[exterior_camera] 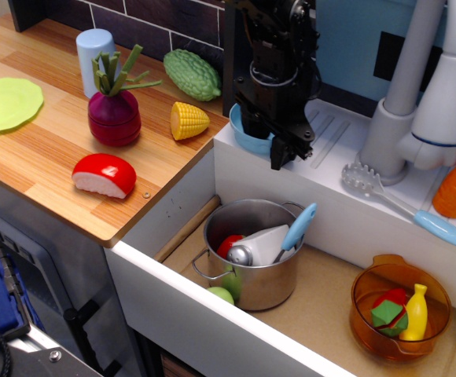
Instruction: Lift bowl
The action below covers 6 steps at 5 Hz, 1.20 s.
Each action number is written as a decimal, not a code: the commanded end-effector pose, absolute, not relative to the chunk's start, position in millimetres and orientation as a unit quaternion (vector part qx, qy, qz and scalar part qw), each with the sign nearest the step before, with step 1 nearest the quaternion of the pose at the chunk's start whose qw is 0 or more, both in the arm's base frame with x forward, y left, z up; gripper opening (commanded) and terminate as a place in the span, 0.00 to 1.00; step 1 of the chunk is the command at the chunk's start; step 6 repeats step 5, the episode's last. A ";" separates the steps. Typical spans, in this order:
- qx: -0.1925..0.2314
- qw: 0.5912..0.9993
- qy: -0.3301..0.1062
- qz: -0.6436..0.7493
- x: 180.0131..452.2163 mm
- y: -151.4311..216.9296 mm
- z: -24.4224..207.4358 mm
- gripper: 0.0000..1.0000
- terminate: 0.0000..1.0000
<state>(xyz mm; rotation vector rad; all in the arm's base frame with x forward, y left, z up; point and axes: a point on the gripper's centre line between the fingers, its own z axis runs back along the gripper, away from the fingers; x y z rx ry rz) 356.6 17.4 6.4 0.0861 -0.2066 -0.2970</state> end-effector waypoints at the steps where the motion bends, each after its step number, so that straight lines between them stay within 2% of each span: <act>1: 0.057 0.980 -0.116 -0.153 364.8 9.2 27.9 0.00 0.00; 4: 0.104 0.943 -0.138 -0.285 376.0 -1.3 99.8 0.00 0.00; 5: 0.108 0.933 -0.144 -0.313 376.9 -9.5 115.1 0.00 1.00; 6: 0.108 0.933 -0.144 -0.313 376.9 -9.5 115.1 0.00 1.00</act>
